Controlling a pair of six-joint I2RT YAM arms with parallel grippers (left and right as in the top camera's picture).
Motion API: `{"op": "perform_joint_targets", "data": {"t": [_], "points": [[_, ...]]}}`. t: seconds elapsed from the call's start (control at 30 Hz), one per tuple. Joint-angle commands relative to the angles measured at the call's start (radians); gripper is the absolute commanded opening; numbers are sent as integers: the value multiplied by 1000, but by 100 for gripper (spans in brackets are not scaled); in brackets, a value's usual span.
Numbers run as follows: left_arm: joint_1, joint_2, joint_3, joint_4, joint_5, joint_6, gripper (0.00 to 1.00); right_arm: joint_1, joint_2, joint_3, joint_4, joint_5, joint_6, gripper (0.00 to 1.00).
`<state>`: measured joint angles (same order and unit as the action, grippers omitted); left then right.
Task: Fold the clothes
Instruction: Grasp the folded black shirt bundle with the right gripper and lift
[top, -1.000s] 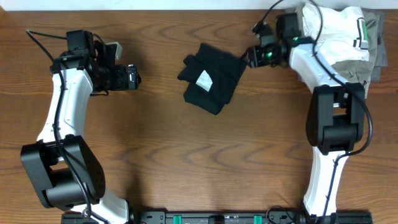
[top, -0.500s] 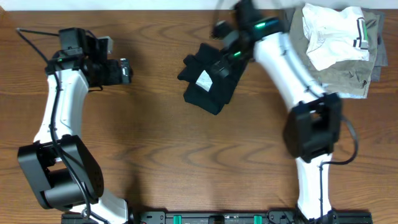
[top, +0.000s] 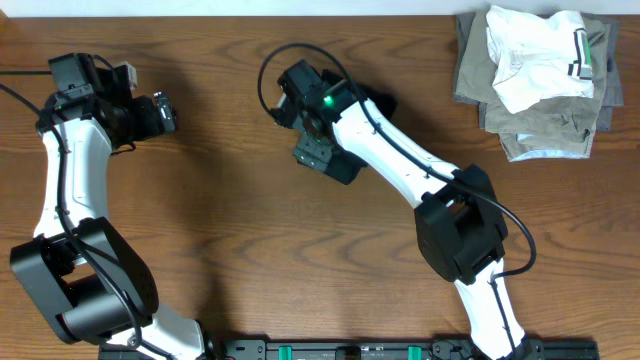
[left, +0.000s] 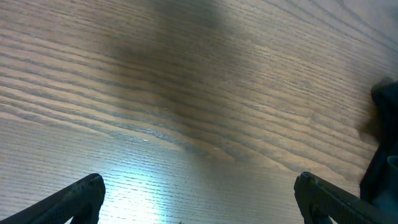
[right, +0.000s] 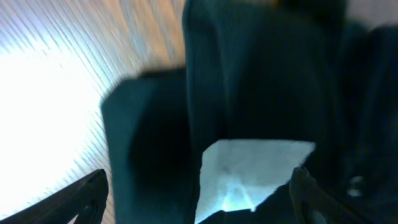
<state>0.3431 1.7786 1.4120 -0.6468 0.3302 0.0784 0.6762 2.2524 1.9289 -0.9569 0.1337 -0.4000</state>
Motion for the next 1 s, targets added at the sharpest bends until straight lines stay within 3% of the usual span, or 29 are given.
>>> {"op": "perform_joint_targets", "data": {"t": [0.0,0.3,0.97], "points": [[1,11,-6,-2,-5,-6,98,10,-25,-43,9,49,-17,91],[1,11,-6,-2,-5,-6,98,45,-25,-93,50,41,-16,93],[0,11,-6,-3,-5,-6,98,61,43,-93,52,5,12,86]]}}
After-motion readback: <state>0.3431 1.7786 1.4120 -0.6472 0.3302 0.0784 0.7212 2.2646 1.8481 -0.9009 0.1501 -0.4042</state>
